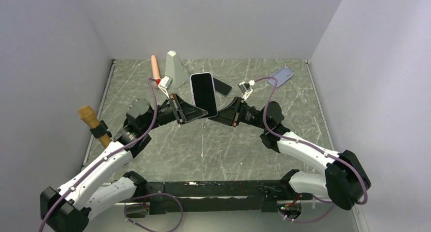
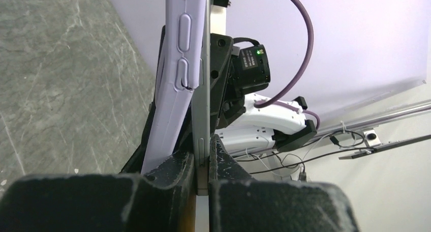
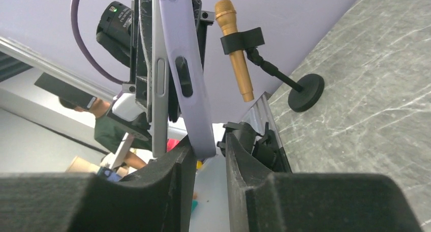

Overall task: Take the phone out of the phone case
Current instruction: Remove the phone case from the phone, then place the phone case at the center of the board, then place the phone at the center of the board.

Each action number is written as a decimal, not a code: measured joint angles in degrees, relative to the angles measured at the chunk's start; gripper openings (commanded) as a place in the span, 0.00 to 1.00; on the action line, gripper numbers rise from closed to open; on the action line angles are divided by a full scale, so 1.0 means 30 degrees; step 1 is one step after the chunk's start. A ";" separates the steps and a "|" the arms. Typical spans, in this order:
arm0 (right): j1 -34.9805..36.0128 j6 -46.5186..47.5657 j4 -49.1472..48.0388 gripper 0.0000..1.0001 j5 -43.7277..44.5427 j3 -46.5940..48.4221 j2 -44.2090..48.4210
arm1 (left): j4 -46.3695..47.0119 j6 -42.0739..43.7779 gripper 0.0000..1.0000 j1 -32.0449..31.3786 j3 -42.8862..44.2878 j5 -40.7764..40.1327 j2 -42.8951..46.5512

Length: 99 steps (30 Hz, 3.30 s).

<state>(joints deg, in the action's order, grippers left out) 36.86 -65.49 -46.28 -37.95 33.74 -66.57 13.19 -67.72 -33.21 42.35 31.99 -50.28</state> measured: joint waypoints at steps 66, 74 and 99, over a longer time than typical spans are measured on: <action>-1.8535 0.1792 0.8415 0.74 0.5799 0.8808 -1.6640 | -0.8029 0.4371 0.00 -0.1370 -0.1778 -0.2499 0.3606; -1.8455 0.4328 1.2429 1.00 0.7679 0.7759 -1.2611 | -0.4364 0.2149 0.00 -0.1821 -0.3818 -0.2659 0.1938; -1.7107 0.8692 2.2447 0.99 0.8888 0.6331 0.6819 | 1.3835 -0.6696 0.00 -0.6972 0.1945 -1.3056 -2.1864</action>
<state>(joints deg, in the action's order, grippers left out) -14.46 -39.42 21.06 -11.29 52.73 -46.11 54.70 -87.81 -54.13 48.18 -7.18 -115.87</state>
